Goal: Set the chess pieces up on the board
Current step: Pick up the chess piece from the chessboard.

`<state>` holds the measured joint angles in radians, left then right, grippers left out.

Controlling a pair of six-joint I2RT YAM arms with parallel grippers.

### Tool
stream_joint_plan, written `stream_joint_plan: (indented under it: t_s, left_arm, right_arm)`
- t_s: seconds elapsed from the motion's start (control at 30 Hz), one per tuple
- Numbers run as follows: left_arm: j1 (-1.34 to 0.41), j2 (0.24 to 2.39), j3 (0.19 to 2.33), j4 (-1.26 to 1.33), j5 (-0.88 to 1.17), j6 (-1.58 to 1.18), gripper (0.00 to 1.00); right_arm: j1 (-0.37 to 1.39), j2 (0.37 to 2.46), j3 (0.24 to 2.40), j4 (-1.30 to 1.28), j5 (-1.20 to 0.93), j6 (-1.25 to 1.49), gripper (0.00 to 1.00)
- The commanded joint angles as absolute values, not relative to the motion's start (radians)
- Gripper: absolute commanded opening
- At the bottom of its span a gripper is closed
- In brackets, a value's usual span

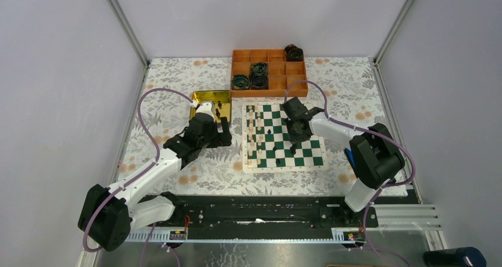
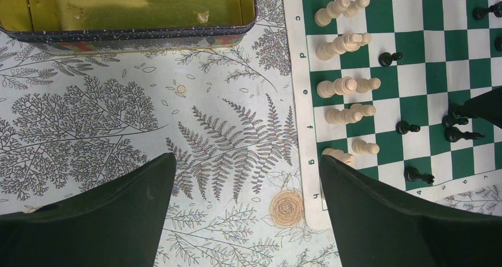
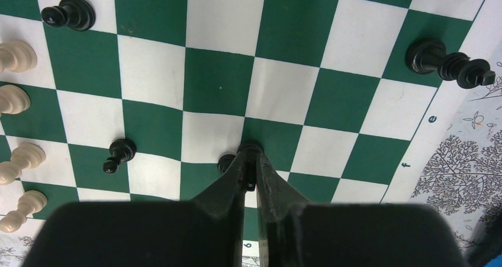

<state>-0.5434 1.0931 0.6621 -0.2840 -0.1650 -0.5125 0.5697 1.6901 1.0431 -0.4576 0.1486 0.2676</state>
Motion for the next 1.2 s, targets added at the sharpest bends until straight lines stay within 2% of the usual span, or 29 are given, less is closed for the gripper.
stream_joint_plan:
  t_s: [0.0, 0.77, 1.17]
  left_arm:
    - [-0.551, 1.093, 0.672, -0.256, -0.184, -0.488, 0.99]
    - [-0.563, 1.081, 0.671, -0.257, -0.183, -0.487, 0.99]
    - [-0.572, 1.082, 0.672, -0.256, -0.179, -0.488, 0.99]
  right_arm:
    - [0.575, 1.680, 1.049, -0.455, 0.179, 0.280, 0.03]
    - [0.566, 1.584, 1.043, -0.518, 0.270, 0.280, 0.01]
    - [0.444, 1.496, 0.962, -0.567, 0.247, 0.295, 0.02]
